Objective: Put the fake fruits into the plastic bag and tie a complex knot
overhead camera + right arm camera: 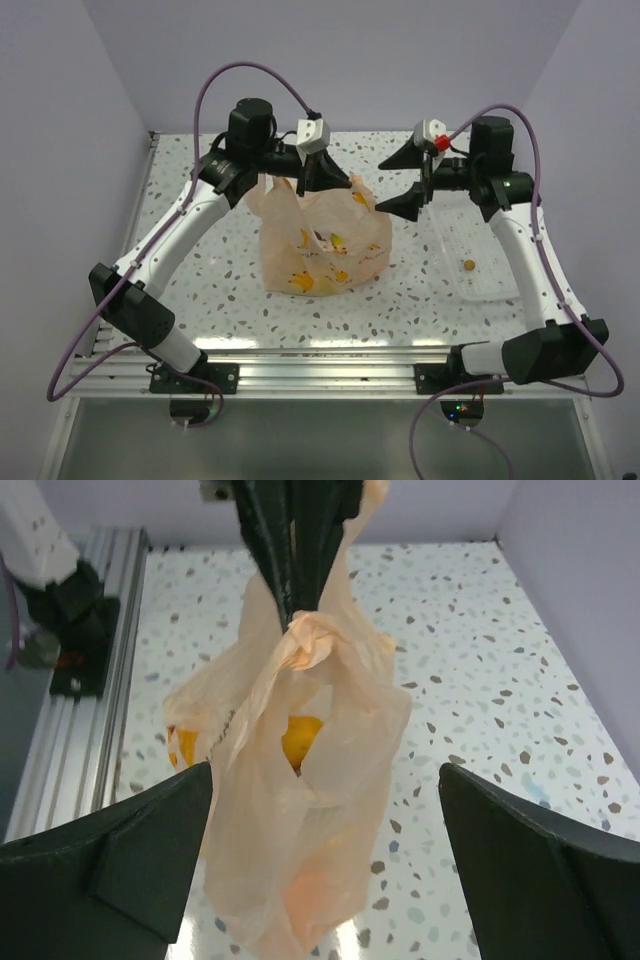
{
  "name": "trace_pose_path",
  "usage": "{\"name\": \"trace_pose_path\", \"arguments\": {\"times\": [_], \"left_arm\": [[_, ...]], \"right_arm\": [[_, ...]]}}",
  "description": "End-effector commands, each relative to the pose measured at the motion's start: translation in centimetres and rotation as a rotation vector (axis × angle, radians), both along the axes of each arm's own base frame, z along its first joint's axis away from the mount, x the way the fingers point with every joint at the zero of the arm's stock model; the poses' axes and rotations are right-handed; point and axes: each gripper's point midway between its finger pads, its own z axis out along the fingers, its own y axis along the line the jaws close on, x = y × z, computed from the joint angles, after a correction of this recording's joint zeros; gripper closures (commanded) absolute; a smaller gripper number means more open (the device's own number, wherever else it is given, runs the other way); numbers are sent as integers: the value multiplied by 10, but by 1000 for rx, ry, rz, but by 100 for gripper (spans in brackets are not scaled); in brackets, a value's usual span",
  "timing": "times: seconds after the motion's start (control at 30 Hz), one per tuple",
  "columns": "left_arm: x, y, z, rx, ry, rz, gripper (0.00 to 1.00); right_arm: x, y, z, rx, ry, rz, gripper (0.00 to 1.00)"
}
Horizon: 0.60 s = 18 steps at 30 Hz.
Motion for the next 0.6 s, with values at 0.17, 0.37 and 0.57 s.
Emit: {"name": "trace_pose_path", "arguments": {"times": [0.17,0.37,0.57], "left_arm": [[-29,3,26,-52,-79,-142,100],[-43,3,31,-79,-87,-224,100],[-40,-1,39,-110,-84,-242,100]], "right_arm": [[-43,33,-11,-104,-212,323,2],[-24,49,-21,-97,-211,381,1],[-31,69,-36,-67,-146,469,7]]}}
